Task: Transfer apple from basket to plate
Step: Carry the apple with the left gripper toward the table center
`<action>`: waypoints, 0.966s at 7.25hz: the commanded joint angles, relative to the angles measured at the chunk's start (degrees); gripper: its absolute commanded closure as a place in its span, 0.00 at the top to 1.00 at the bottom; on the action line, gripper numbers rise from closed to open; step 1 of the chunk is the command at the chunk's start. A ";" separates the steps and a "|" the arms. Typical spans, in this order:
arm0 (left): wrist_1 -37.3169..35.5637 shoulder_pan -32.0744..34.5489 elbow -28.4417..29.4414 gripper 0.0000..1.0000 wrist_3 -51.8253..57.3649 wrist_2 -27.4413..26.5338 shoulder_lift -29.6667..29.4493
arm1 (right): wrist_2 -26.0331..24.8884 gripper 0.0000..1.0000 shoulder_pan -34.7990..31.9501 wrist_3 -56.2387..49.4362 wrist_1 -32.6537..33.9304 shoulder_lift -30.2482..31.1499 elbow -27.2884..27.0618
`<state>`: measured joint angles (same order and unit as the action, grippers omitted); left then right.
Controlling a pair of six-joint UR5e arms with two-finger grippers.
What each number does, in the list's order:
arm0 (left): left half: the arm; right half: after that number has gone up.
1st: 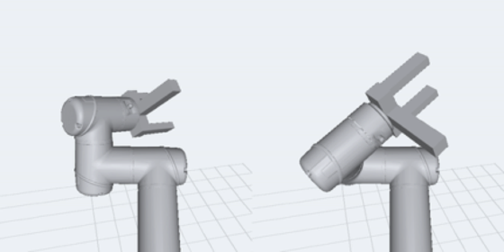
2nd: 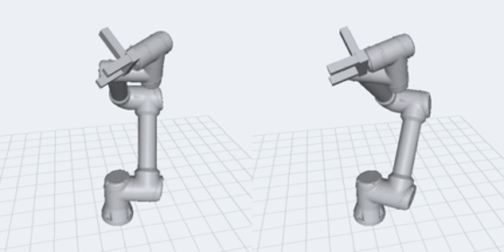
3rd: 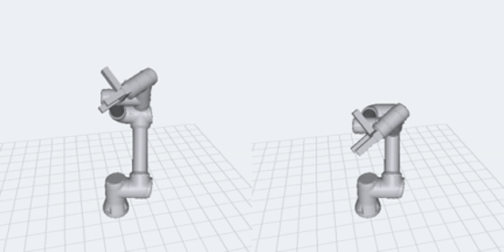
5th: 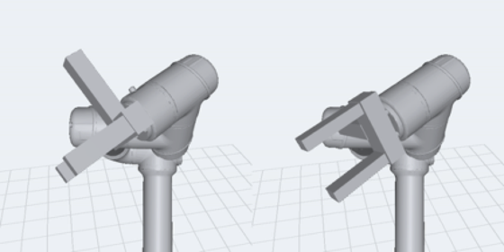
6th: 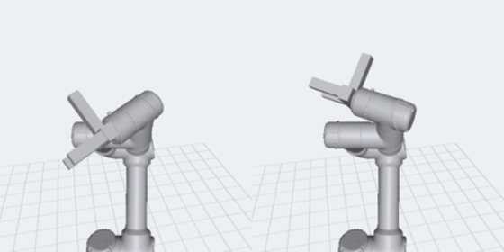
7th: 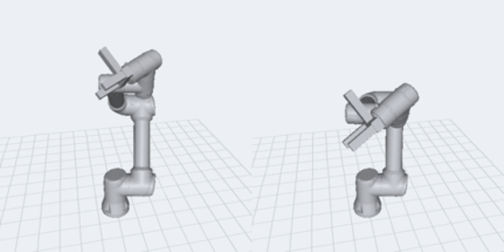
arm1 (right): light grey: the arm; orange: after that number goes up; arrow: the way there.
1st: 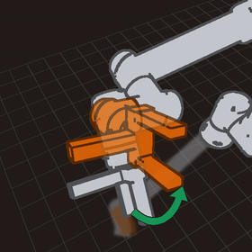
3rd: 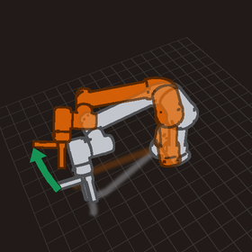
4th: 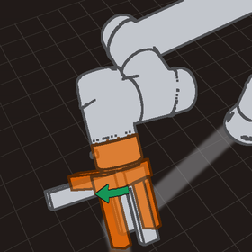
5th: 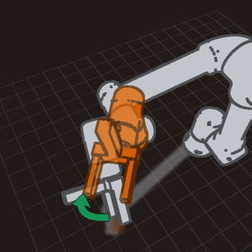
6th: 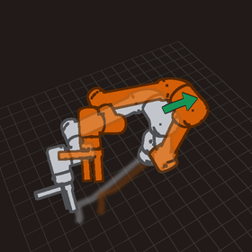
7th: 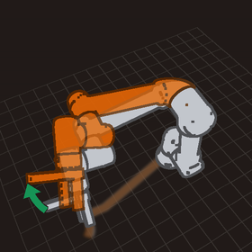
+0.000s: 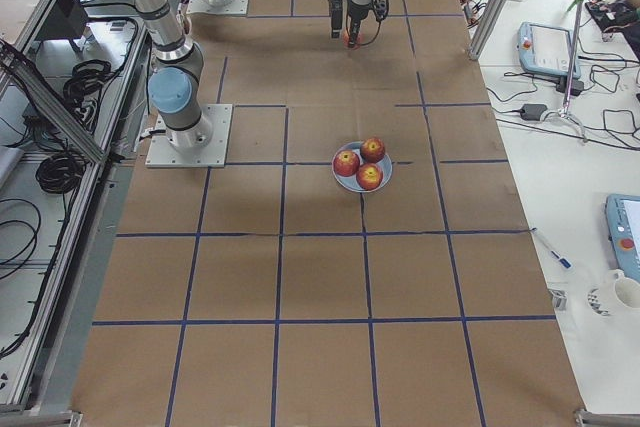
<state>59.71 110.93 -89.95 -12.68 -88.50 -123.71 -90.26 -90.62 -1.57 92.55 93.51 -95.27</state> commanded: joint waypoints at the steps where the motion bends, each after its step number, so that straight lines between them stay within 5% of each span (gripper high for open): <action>1: -1.44 0.69 0.21 0.35 -0.41 1.65 -1.00 | -0.01 1.00 0.00 -0.01 0.00 0.00 0.00; 2: -1.26 0.87 0.39 0.44 -0.59 1.92 -0.92 | -0.09 1.00 0.00 -0.01 0.00 0.00 0.00; 4: -0.74 0.87 0.91 0.86 -2.42 1.75 -0.92 | -0.09 1.00 0.00 -0.01 0.00 0.00 0.00; 5: -0.30 0.87 0.83 0.98 -2.52 1.66 -0.92 | -0.18 1.00 0.00 -0.01 0.00 0.00 0.00; 7: 1.01 0.35 2.14 0.99 -2.35 1.75 0.21 | -0.09 1.00 0.00 -0.01 0.00 0.00 0.00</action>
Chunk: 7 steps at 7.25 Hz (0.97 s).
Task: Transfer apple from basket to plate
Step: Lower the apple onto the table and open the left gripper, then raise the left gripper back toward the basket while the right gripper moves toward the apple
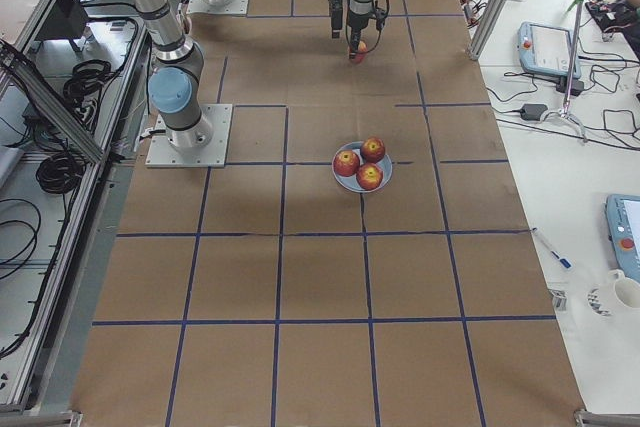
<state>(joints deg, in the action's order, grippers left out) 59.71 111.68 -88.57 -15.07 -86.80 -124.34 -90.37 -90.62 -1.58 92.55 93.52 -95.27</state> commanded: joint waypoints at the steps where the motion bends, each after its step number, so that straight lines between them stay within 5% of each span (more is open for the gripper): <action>1: 3.11 -0.49 2.86 0.99 0.22 -0.12 2.42 | 0.02 1.00 0.00 0.00 0.00 0.00 0.00; 5: 22.34 -14.08 12.70 0.99 3.01 -0.47 16.11 | -0.07 1.00 -0.09 0.00 0.00 0.00 -0.09; 7: 23.61 -16.14 11.33 0.99 16.87 -0.65 22.54 | -0.15 1.00 -0.26 0.00 0.00 -0.09 -0.17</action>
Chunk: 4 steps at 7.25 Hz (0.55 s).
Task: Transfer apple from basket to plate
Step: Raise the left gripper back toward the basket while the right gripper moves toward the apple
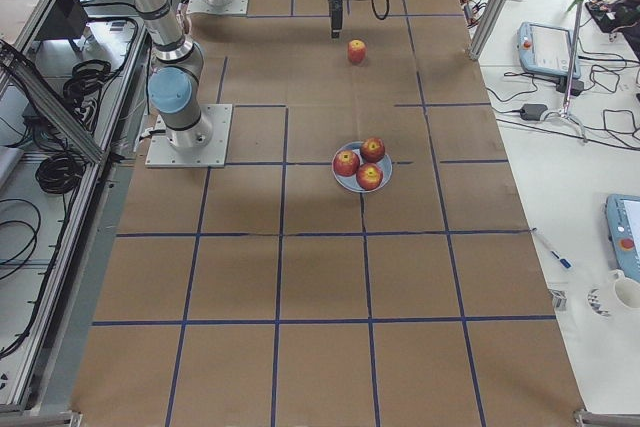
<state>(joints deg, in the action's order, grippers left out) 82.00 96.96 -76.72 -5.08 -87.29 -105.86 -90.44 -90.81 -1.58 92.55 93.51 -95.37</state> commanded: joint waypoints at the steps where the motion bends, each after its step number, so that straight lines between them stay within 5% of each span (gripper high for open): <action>1: 3.40 -1.51 -2.45 0.99 6.58 0.19 7.21 | -0.09 1.00 -0.16 0.35 0.26 0.10 0.18; 4: 12.28 -2.56 -4.40 0.99 7.11 -0.16 10.14 | 0.61 1.00 -1.13 4.19 3.95 -3.48 1.58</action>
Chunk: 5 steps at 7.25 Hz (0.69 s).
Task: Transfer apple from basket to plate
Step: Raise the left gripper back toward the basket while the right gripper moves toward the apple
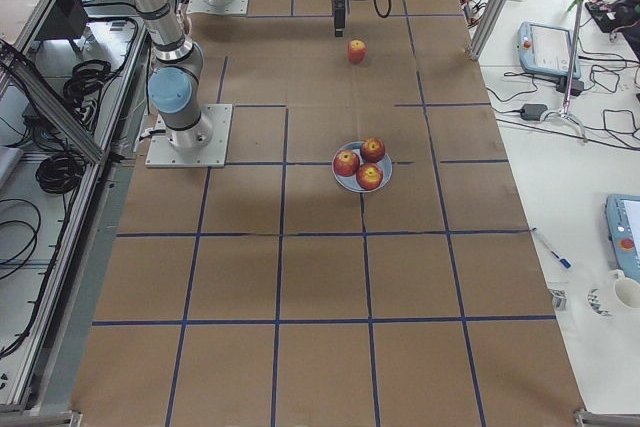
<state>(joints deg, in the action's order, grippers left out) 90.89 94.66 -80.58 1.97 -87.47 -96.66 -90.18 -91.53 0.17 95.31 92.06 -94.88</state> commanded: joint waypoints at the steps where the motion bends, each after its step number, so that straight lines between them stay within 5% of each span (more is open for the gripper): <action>1: 3.33 -0.18 -1.76 0.99 0.14 -0.07 1.64 | 0.01 1.00 -3.11 4.03 1.19 -4.49 3.19; 5: -0.01 -0.27 -4.49 0.98 -0.04 -0.07 2.62 | -0.26 1.00 -15.33 18.44 12.76 -16.53 5.58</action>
<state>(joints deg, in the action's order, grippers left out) 91.32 94.38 -84.75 1.77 -87.47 -93.85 -90.36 -103.71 15.02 103.86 79.24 -89.45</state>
